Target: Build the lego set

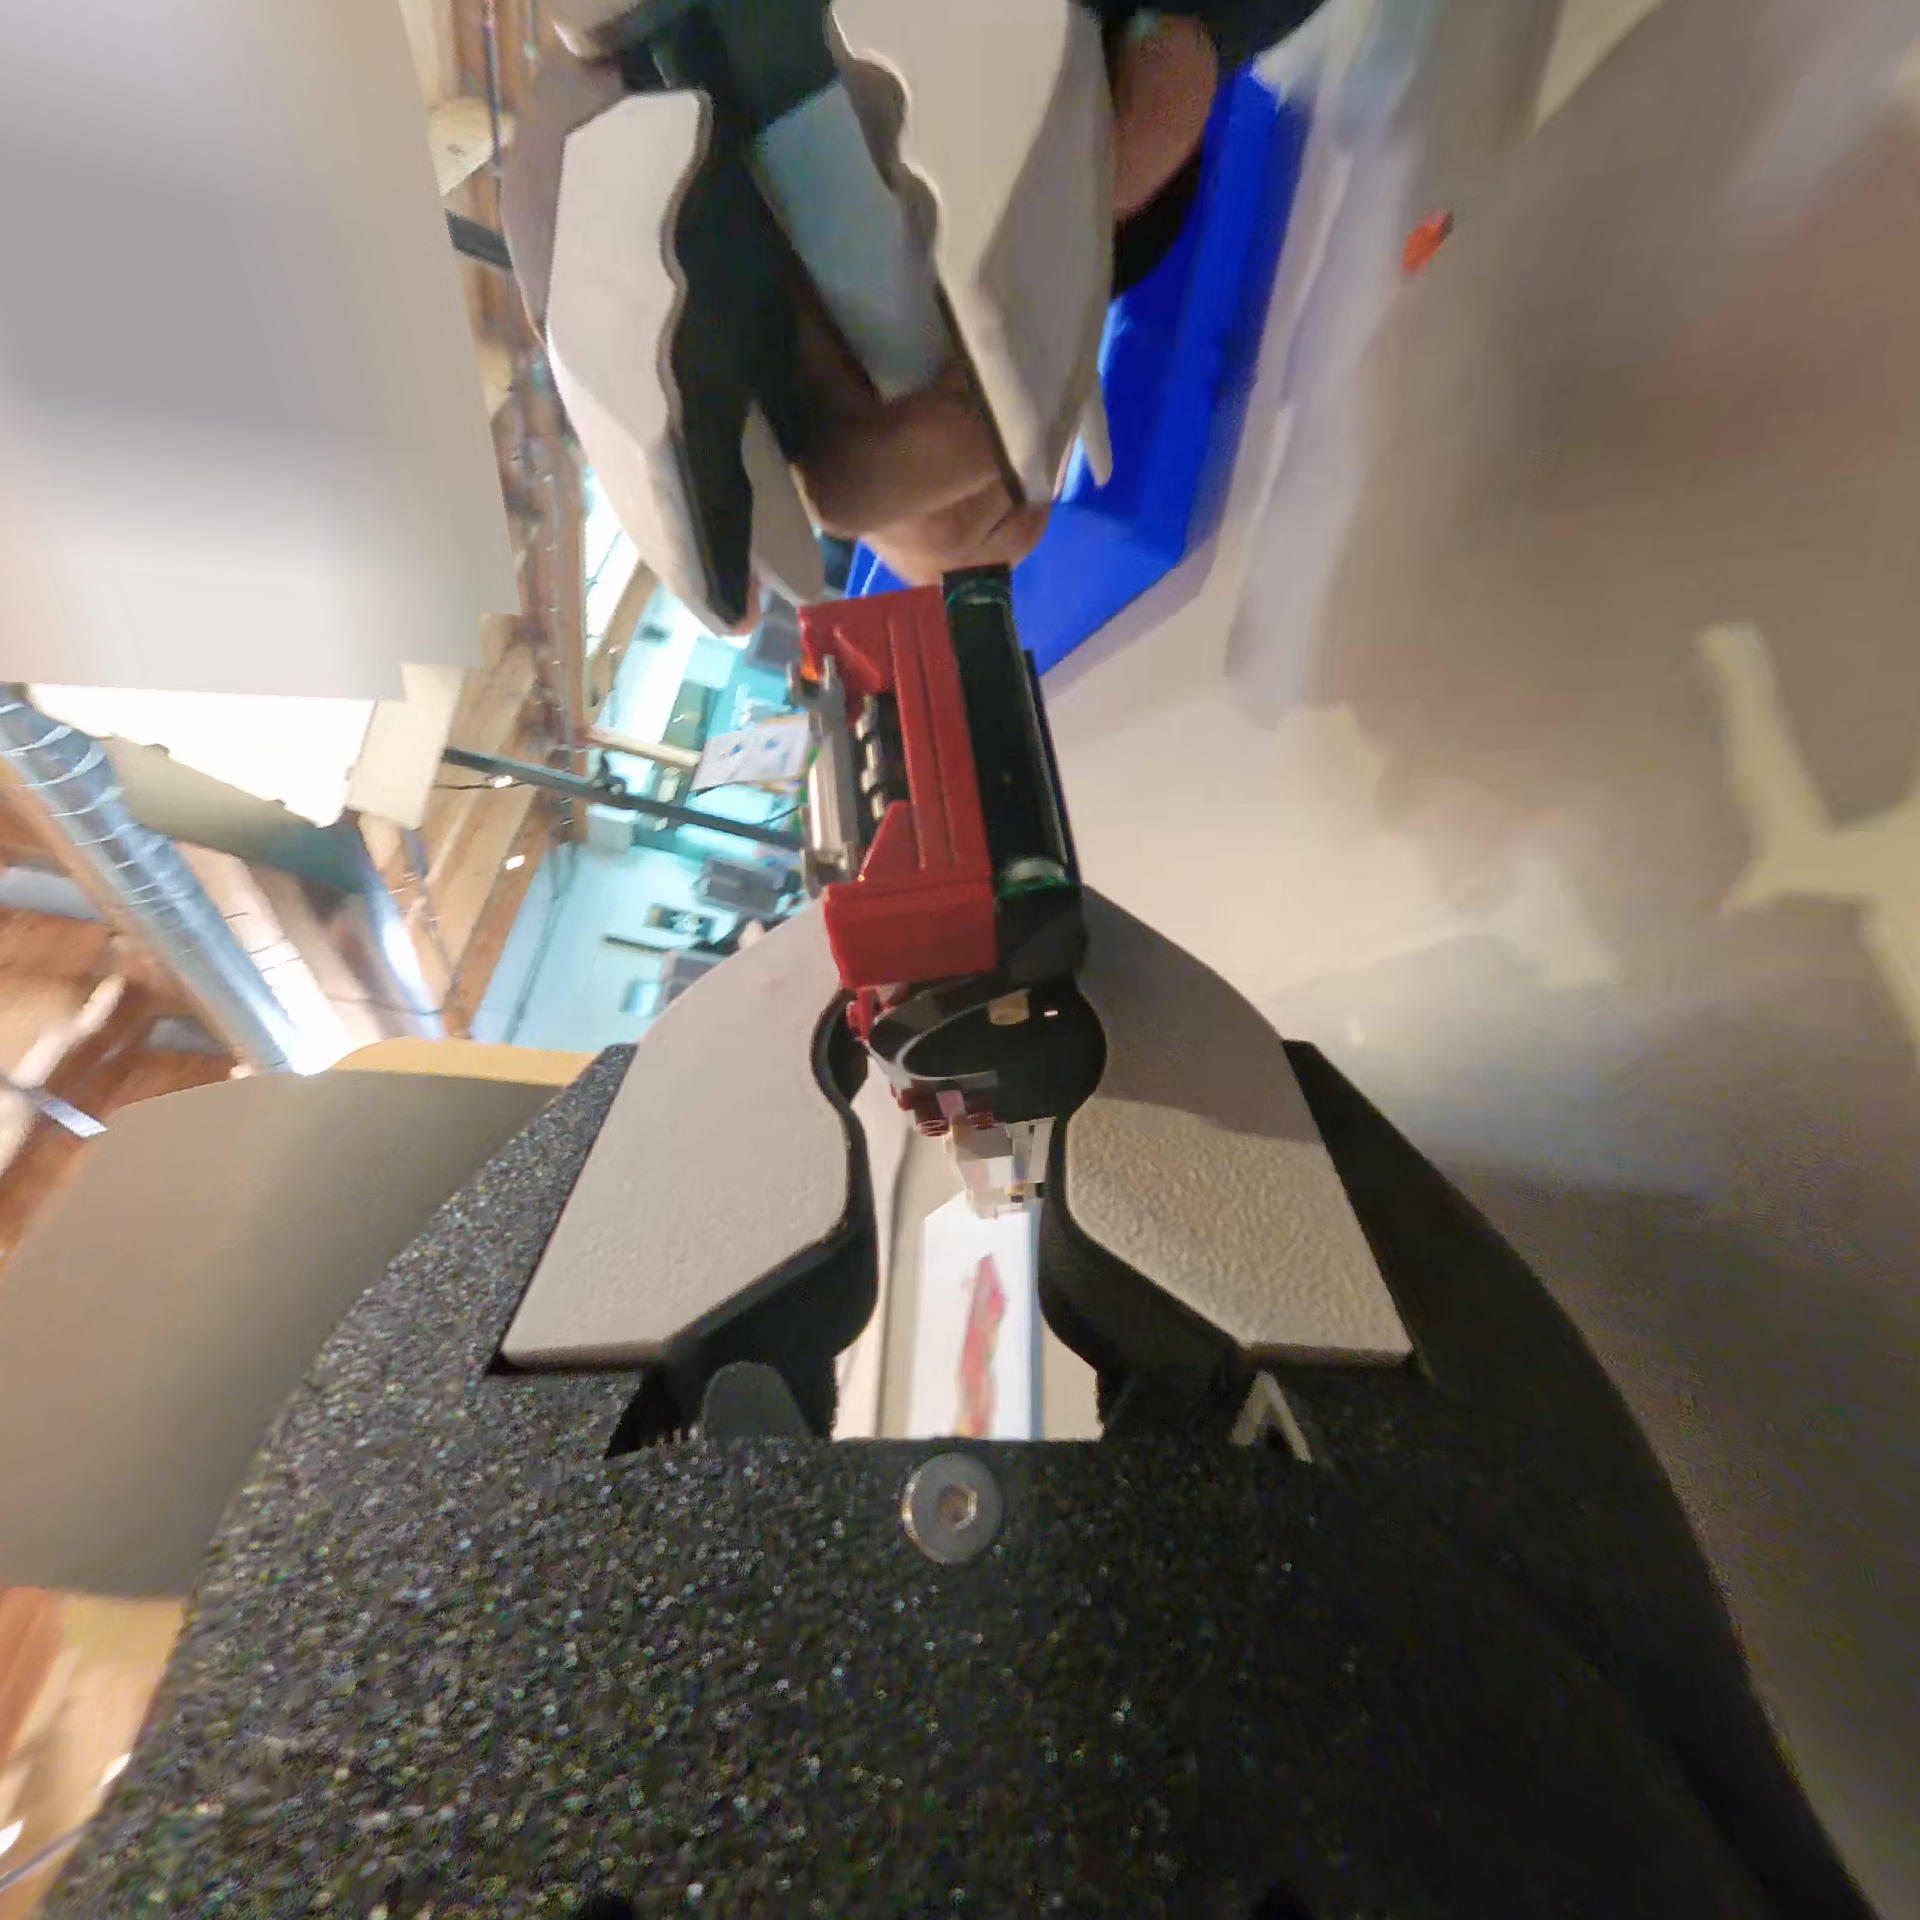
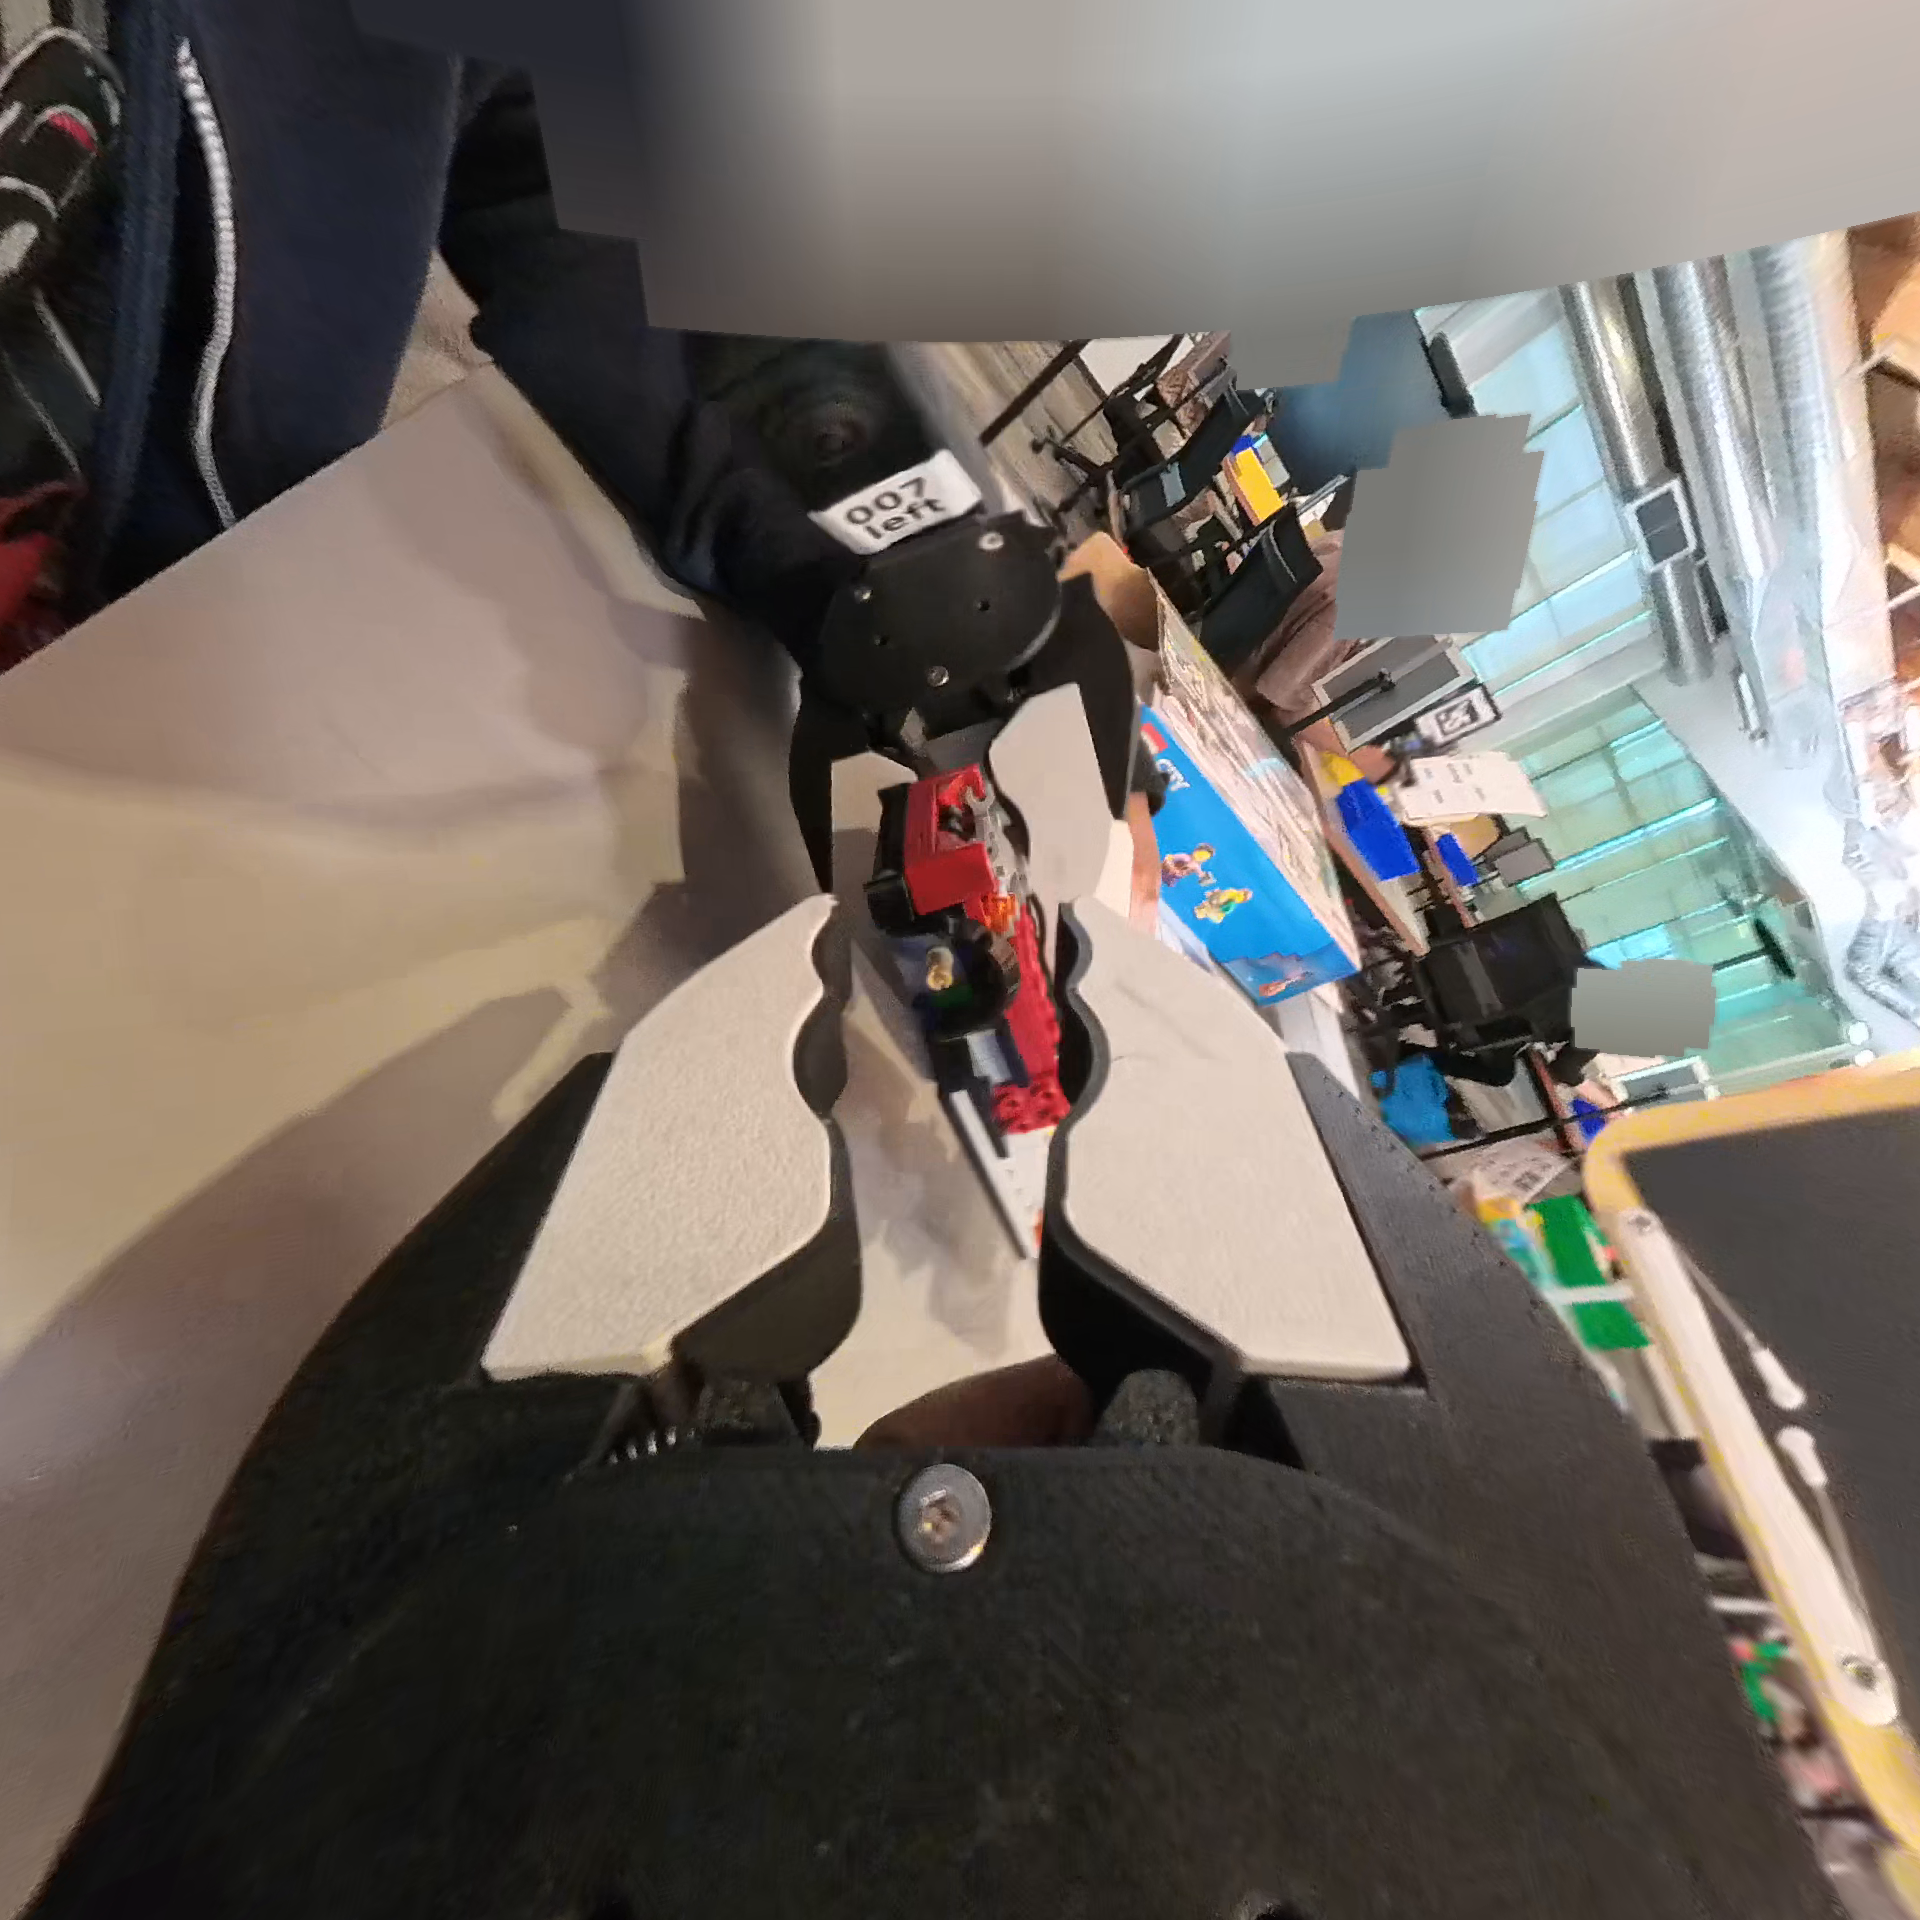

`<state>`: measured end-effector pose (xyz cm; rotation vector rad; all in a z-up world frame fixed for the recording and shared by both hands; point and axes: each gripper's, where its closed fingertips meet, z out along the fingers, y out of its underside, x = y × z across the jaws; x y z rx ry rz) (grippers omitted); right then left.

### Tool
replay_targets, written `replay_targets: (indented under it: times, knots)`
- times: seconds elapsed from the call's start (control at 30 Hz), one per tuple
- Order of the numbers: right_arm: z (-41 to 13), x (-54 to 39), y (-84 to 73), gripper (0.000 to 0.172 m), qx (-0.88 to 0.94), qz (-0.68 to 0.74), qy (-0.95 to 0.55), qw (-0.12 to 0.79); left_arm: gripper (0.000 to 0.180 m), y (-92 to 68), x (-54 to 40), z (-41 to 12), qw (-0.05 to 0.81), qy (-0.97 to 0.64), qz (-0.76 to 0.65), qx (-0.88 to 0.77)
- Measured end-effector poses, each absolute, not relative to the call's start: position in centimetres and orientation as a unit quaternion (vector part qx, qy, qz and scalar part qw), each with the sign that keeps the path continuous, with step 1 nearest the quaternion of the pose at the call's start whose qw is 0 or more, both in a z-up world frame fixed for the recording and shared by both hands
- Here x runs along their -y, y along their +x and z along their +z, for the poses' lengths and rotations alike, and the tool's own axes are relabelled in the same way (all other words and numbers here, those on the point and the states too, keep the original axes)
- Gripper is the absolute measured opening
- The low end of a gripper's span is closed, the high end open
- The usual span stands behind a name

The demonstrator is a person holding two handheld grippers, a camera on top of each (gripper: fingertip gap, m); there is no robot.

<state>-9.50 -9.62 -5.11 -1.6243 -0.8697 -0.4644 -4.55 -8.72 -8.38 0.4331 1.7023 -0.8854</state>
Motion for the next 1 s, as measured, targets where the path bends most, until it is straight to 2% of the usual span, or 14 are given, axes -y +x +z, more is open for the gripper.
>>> replay_targets:
  times: [0.17, 0.27, 0.37, 0.67, 1.0]
  knots:
    - [-5.1, 9.3, -6.4, 0.030, 0.232, -0.147, -0.768, 0.579, 0.033, -2.8, 7.0, -7.2, 0.661, 0.196, -0.263, -0.675]
    - [-6.1, 9.3, -5.4, 0.027, 0.113, -0.046, -0.819, 0.561, 0.032, -2.3, 6.7, -7.0, 0.698, 0.225, -0.198, -0.651]
    - [-6.5, 9.4, -5.9, 0.025, 0.017, 0.068, -0.834, 0.547, 0.033, -2.1, 6.8, -7.3, 0.710, 0.244, -0.160, -0.641]
    - [-8.1, 8.9, -6.0, 0.032, -0.198, 0.277, -0.784, 0.519, 0.033, -1.5, 6.6, -6.4, 0.743, 0.245, -0.114, -0.612]
    - [-8.0, 8.8, -6.4, 0.037, -0.292, 0.361, -0.726, 0.507, 0.033, -1.7, 6.9, -5.9, 0.759, 0.251, -0.114, -0.590]
